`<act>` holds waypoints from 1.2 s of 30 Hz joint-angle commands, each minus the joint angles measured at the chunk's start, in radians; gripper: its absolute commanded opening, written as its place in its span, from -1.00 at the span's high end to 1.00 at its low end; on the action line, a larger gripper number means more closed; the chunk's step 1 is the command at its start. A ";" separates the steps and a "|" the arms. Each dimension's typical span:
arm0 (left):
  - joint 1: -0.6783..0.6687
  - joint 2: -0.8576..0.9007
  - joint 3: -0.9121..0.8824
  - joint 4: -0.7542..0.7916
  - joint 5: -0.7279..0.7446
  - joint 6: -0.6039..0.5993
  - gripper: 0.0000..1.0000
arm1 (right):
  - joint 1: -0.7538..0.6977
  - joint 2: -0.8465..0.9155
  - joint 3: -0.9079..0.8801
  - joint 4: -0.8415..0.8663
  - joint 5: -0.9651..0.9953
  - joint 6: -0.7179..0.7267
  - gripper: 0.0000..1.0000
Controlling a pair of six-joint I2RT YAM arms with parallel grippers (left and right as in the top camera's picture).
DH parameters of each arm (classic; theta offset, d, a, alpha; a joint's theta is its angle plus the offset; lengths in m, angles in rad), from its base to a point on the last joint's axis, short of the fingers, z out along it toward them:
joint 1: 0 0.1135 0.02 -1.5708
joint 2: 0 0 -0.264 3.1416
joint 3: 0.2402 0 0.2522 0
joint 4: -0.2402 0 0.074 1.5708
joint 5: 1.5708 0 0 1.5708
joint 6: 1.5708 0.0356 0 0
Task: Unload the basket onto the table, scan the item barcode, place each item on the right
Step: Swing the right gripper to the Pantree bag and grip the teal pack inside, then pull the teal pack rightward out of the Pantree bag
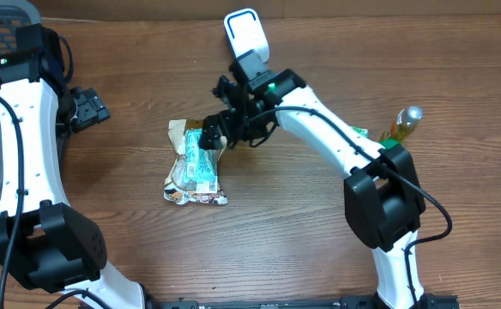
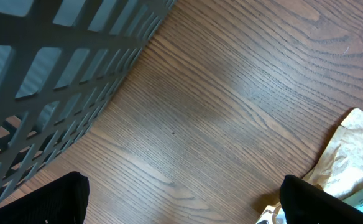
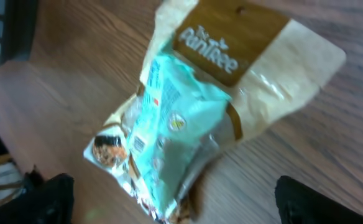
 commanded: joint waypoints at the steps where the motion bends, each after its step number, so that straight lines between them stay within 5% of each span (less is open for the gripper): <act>1: -0.001 0.010 0.017 0.001 -0.013 0.019 -0.99 | 0.024 -0.030 0.018 0.033 0.135 0.083 -1.00; 29: -0.001 0.010 0.017 0.001 -0.013 0.019 -0.99 | 0.040 -0.010 -0.101 0.209 0.104 0.132 -1.00; 36: -0.001 0.010 0.017 0.001 -0.013 0.019 -0.99 | 0.053 -0.004 -0.122 0.243 0.105 0.132 -0.78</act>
